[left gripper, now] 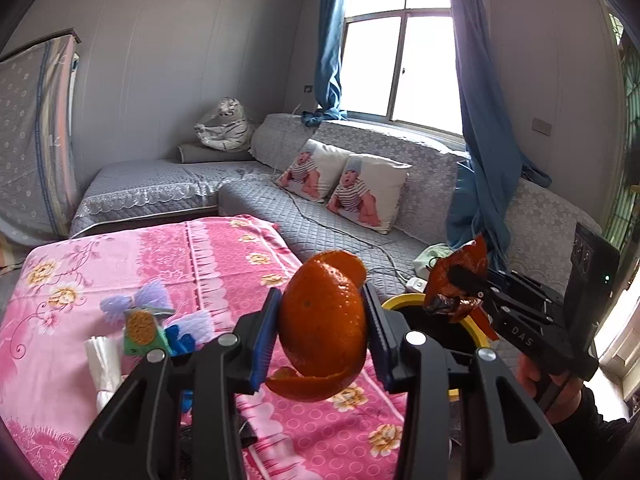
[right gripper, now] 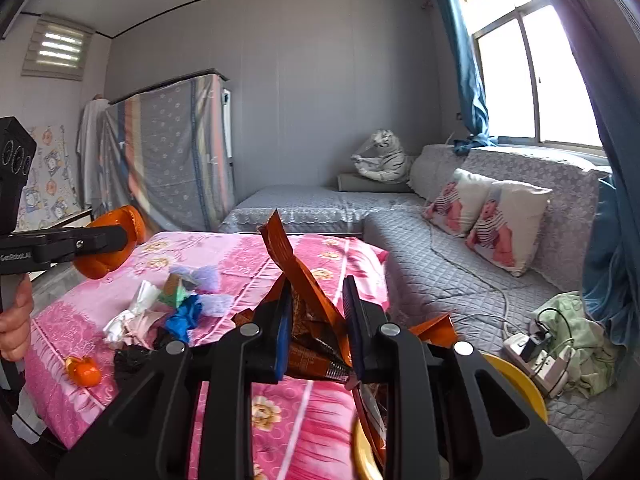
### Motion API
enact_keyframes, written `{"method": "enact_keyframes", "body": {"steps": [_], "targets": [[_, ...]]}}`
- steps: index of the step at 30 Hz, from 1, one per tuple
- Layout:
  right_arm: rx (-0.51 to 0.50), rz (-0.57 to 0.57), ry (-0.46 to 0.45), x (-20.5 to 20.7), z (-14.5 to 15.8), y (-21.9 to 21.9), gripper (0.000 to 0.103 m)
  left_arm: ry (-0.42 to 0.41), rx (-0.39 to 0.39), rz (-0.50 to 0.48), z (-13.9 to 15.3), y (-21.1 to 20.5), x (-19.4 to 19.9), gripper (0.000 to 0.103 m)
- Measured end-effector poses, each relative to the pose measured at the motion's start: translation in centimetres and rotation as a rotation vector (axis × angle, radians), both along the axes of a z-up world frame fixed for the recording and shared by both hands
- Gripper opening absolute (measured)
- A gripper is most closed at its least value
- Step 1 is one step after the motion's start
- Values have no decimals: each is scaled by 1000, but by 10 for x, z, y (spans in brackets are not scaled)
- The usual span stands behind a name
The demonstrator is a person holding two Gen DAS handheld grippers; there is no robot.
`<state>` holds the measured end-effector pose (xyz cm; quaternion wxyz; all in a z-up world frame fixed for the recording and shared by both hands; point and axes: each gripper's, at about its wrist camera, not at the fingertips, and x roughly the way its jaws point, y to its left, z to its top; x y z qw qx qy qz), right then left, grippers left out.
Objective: Collect trash
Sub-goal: 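Carry the orange peel and snack wrapper over the yellow bin, then open both tools to drop the peel and wrapper into the bin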
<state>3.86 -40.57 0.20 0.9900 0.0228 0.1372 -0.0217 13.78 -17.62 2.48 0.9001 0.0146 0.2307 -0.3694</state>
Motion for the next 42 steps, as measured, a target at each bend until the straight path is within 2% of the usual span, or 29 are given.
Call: {"method": "enact_keyframes", "body": {"steps": [8, 16, 26, 32, 42], "targets": [[34, -176, -16, -15, 7, -61, 22, 10, -14, -108, 8, -70, 7, 38], [72, -304, -2, -18, -1, -104, 23, 34, -10, -184, -3, -131, 15, 38], [131, -431, 67, -6, -34, -147, 23, 132, 47, -249, -55, -193, 24, 38], [154, -486, 131, 3, -56, -168, 23, 161, 90, -259, -84, -215, 26, 38], [226, -522, 219, 12, -96, -194, 23, 202, 151, -295, -114, -239, 24, 38]]}}
